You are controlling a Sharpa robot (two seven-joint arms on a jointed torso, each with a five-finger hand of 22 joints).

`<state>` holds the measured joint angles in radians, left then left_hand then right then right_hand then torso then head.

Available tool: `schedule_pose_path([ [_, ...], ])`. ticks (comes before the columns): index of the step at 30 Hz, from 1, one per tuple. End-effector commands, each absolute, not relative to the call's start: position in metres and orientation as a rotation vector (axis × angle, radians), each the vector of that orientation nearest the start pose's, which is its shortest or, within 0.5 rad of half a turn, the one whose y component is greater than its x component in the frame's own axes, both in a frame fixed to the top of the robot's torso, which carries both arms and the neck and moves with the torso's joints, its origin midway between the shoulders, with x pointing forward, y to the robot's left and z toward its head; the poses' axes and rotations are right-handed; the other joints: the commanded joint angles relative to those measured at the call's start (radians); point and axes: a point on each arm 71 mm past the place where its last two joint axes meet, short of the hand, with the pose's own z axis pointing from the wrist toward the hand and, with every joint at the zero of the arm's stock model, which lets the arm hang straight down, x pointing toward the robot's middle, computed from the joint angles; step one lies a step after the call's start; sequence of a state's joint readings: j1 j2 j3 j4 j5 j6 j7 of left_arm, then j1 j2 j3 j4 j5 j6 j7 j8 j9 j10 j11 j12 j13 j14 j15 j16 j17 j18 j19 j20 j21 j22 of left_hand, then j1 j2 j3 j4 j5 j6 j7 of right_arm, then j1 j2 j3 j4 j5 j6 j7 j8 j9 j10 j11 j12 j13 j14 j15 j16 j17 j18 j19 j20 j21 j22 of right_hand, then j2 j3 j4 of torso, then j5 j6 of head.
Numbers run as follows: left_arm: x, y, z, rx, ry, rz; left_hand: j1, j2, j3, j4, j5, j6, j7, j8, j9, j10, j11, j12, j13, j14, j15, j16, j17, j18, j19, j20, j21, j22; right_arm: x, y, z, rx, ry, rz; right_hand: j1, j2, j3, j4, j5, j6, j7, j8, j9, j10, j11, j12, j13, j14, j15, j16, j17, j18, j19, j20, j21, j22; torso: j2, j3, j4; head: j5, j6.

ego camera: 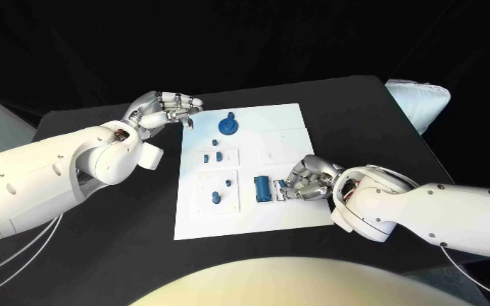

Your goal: Assemble the parts on the task board

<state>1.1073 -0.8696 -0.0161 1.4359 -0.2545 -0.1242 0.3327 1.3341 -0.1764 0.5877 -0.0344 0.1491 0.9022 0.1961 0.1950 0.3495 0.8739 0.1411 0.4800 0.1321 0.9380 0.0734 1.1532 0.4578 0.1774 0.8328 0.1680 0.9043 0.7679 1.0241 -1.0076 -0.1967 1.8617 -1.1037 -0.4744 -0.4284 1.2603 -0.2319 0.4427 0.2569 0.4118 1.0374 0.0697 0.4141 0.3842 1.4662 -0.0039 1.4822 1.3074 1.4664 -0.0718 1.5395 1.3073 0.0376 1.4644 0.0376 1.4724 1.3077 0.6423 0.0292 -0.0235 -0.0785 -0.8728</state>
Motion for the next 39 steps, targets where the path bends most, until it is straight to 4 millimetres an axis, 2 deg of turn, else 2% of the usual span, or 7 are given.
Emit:
schedule_pose_path([
  [1,0.4826,0.2328,-0.2205,-0.922,1.644,-1.517,-0.002,0.008,-0.003,0.004,0.004,-0.004,0.0,0.005,-0.001,-0.006,0.001,-0.002,-0.001,-0.005,-0.001,-0.001,-0.002,0.006,0.005,0.001,-0.004,-0.002,0.3515,-0.2056,-0.29,0.45,2.128,0.602,-0.013,0.001,-0.004,0.003,-0.008,-0.005,0.002,0.002,0.001,0.063,-0.001,-0.003,0.214,0.09,0.001,0.003,0.201,-0.017,0.077,-0.002,-0.002,0.218,0.0,0.0002,0.0,-0.001,0.0],
  [19,0.4826,0.233,-0.2207,-0.924,1.648,-1.517,-0.002,0.009,-0.003,0.007,0.004,-0.004,0.0,0.006,-0.002,-0.007,0.002,-0.001,-0.002,-0.006,0.0,-0.001,-0.003,0.006,0.006,0.001,-0.007,-0.004,0.3525,-0.2024,-0.2913,0.43,2.136,0.597,-0.059,0.004,-0.022,0.024,-0.024,-0.003,0.002,0.003,0.002,0.065,0.0,0.001,0.216,0.091,0.002,0.005,0.206,-0.018,0.079,-0.002,0.004,0.222,0.0,-0.0006,0.0006,0.002,0.0],
  [24,0.4826,0.2333,-0.2209,-0.924,1.649,-1.516,-0.002,0.009,-0.003,0.007,0.004,-0.004,0.0,0.006,-0.002,-0.007,0.002,-0.001,-0.002,-0.006,0.0,-0.001,-0.003,0.006,0.006,0.001,-0.007,-0.004,0.3526,-0.2013,-0.2909,0.429,2.13,0.603,-0.121,0.018,-0.05,0.034,-0.102,-0.001,0.004,0.001,0.0,0.066,0.001,0.004,0.218,0.092,0.004,0.006,0.209,-0.019,0.08,-0.001,0.007,0.224,-0.001,-0.0009,0.0,0.003,0.0],
  [28,0.4827,0.2332,-0.2209,-0.924,1.65,-1.516,-0.004,0.01,-0.003,0.009,0.004,-0.004,0.0,0.007,-0.002,-0.008,0.002,-0.001,-0.003,-0.006,0.0,0.0,-0.003,0.006,0.007,0.001,-0.008,-0.004,0.3527,-0.2002,-0.2903,0.43,2.123,0.61,-0.136,0.024,-0.056,0.034,-0.111,0.001,0.003,0.001,-0.001,0.067,0.001,0.006,0.219,0.093,0.003,0.007,0.211,-0.019,0.081,-0.001,0.008,0.224,-0.001,-0.0005,0.0001,0.004,0.0],
  [30,0.4827,0.2331,-0.221,-0.924,1.65,-1.516,-0.004,0.01,-0.003,0.009,0.004,-0.004,0.0,0.007,-0.002,-0.008,0.002,-0.001,-0.003,-0.006,0.0,0.0,-0.003,0.006,0.007,0.001,-0.008,-0.004,0.3527,-0.1997,-0.29,0.43,2.12,0.613,-0.144,0.026,-0.059,0.033,-0.104,0.001,0.003,0.001,-0.001,0.068,0.001,0.007,0.22,0.093,0.003,0.007,0.211,-0.019,0.081,-0.001,0.009,0.225,-0.001,-0.0003,-0.0004,0.005,0.0],
  [32,0.4828,0.2331,-0.221,-0.924,1.65,-1.516,-0.006,0.011,-0.003,0.011,0.004,-0.004,0.0,0.007,-0.002,-0.008,0.002,-0.001,-0.003,-0.006,0.0,0.0,-0.003,0.006,0.007,0.002,-0.009,-0.005,0.3527,-0.1995,-0.2899,0.43,2.119,0.615,-0.154,0.026,-0.069,0.031,-0.059,0.002,0.002,0.002,-0.001,0.069,0.0,0.008,0.221,0.093,0.002,0.008,0.213,-0.019,0.082,-0.001,0.01,0.226,-0.001,-0.0003,-0.0007,0.005,0.0],
  [39,0.4828,0.2331,-0.221,-0.924,1.65,-1.516,-0.007,0.012,-0.004,0.012,0.005,-0.004,0.0,0.007,-0.002,-0.008,0.002,0.0,-0.003,-0.006,0.0,0.0,-0.003,0.006,0.007,0.002,-0.009,-0.005,0.3524,-0.1987,-0.2894,0.427,2.116,0.622,-0.163,0.044,-0.071,0.032,-0.044,0.005,0.0,0.003,-0.001,0.07,-0.002,0.012,0.222,0.094,0.002,0.011,0.219,-0.02,0.082,-0.002,0.012,0.227,0.0,-0.0006,-0.0002,0.004,0.0],
])
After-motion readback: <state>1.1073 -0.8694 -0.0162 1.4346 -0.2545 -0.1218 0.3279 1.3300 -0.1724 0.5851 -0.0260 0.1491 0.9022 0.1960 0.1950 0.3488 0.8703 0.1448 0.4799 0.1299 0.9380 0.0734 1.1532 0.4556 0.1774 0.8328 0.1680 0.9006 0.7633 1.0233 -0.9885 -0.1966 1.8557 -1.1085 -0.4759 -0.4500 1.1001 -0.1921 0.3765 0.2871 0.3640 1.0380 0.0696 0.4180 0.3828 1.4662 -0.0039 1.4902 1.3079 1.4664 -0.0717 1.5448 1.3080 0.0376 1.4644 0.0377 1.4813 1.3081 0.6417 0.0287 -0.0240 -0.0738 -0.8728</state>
